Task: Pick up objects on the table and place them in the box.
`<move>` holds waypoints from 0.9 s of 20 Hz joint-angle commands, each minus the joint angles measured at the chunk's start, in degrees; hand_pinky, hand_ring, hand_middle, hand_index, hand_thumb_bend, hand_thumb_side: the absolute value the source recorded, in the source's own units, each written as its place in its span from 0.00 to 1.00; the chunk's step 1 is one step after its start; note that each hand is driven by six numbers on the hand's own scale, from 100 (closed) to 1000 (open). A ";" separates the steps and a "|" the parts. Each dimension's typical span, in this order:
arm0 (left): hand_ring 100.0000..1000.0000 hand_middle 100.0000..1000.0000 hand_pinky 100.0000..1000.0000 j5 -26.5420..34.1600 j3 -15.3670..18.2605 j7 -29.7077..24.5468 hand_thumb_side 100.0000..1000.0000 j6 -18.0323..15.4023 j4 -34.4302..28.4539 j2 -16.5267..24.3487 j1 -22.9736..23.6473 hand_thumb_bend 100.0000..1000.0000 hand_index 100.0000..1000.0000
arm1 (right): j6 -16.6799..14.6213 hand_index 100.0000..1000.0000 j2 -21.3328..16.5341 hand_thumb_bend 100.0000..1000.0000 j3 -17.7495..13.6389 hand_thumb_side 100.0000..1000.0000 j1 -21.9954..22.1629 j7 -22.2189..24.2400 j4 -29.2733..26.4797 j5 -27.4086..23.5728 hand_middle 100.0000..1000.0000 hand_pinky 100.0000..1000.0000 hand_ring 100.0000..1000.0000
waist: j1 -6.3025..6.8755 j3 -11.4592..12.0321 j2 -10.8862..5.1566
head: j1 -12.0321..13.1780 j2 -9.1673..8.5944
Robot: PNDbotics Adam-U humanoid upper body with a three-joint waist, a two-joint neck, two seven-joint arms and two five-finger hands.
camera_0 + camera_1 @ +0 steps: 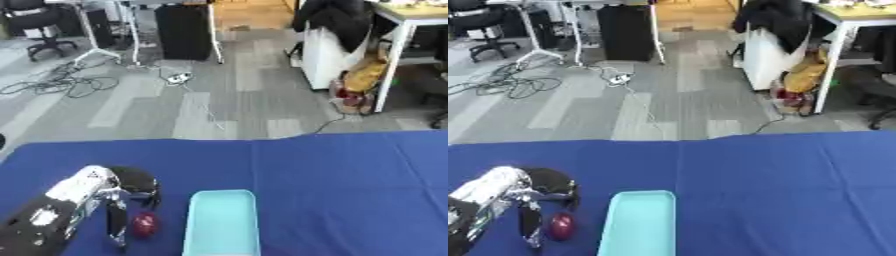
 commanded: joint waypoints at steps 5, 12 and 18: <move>0.00 0.18 0.00 1.49 1.45 3.02 0.20 -1.27 1.53 0.35 -0.44 0.67 0.43 | 0.14 0.46 -0.44 0.00 -0.24 0.73 -0.91 0.28 -0.85 -0.26 0.18 0.03 0.18 | -0.24 0.06 -0.61 | 0.72 0.37; 0.00 0.07 0.00 6.44 1.61 2.77 0.45 -0.05 2.38 0.45 -0.70 0.26 0.29 | 0.11 0.46 -0.52 0.00 -0.27 0.73 -0.85 0.28 -0.85 -0.28 0.18 0.03 0.18 | -0.20 0.14 -0.67 | 0.79 0.63; 0.00 0.00 0.00 8.92 0.97 1.41 0.48 0.41 0.80 1.09 -0.84 0.19 0.23 | 0.07 0.46 -0.64 0.00 -0.34 0.73 -0.65 0.27 -0.85 -0.17 0.18 0.03 0.18 | -0.16 0.36 -0.73 | 0.64 0.68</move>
